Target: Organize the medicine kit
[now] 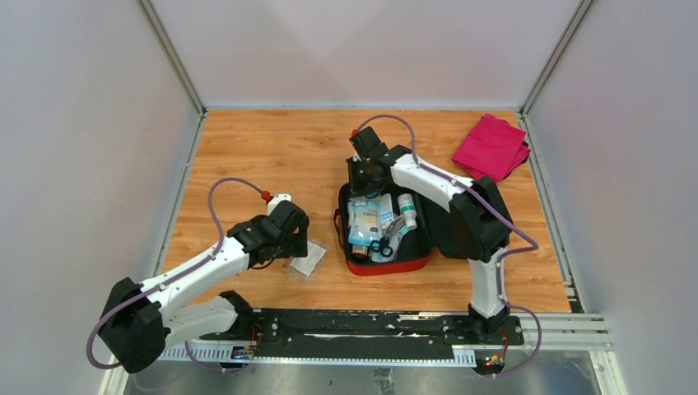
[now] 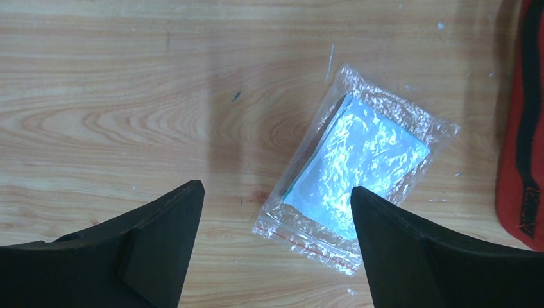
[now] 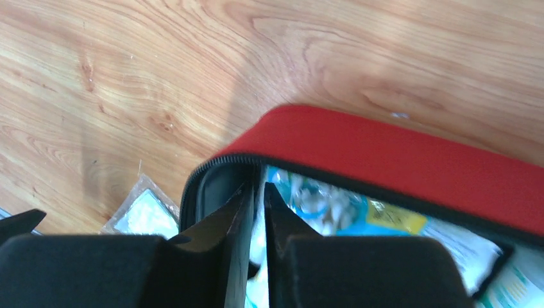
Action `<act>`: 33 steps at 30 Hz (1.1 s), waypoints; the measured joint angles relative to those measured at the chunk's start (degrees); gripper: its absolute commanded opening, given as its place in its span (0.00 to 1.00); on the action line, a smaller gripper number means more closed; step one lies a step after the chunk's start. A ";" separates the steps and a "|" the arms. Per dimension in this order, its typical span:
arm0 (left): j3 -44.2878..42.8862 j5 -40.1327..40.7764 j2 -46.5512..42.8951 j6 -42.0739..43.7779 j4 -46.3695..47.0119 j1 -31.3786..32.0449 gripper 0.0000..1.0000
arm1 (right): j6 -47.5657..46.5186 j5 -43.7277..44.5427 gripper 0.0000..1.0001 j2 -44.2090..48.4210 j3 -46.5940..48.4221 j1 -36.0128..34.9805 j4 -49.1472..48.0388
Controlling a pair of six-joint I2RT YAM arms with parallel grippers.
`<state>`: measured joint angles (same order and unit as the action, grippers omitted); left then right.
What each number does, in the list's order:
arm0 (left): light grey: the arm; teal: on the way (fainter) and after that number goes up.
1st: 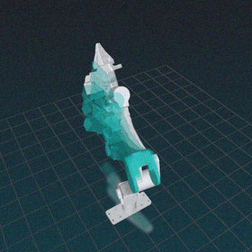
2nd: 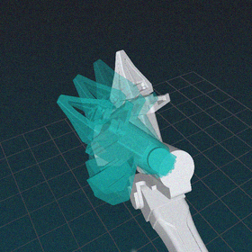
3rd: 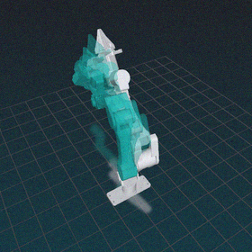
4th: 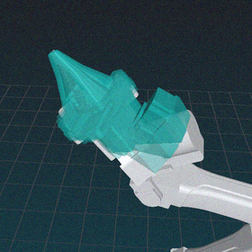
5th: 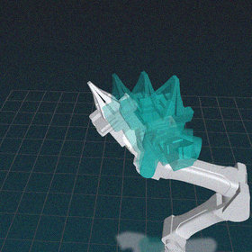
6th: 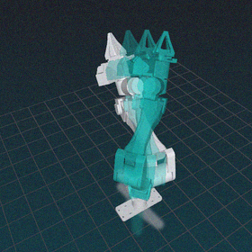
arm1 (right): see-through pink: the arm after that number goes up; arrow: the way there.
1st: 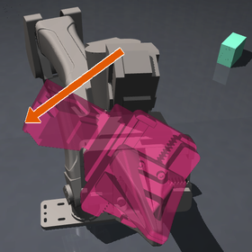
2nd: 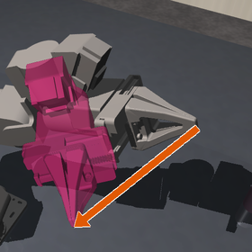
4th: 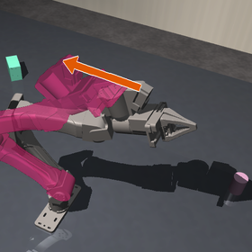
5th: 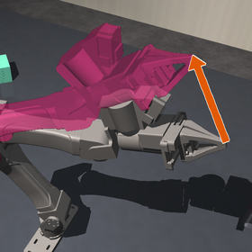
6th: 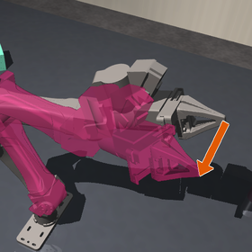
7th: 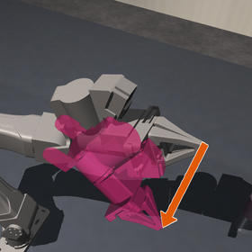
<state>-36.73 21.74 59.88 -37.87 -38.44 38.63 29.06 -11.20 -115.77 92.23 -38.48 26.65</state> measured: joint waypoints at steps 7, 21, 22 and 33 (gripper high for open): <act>3.65 -4.48 3.17 0.11 5.46 -0.07 0.79 | -2.89 6.99 0.24 16.68 -12.52 0.00 -1.14; 4.66 -6.27 11.15 2.36 12.90 -0.22 0.57 | -3.69 7.98 0.25 30.99 -24.39 0.00 -4.33; 4.68 -6.27 11.17 2.45 13.11 -0.22 0.54 | -3.69 7.98 0.24 31.04 -24.48 0.00 -4.39; 4.70 -6.51 11.06 2.45 14.05 -0.26 0.19 | -3.58 7.80 0.23 31.08 -25.44 0.00 -4.42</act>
<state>-32.03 15.22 70.94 -35.42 -24.38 38.37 25.47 -3.40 -84.68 66.78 -38.48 22.24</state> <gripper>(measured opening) 0.255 0.233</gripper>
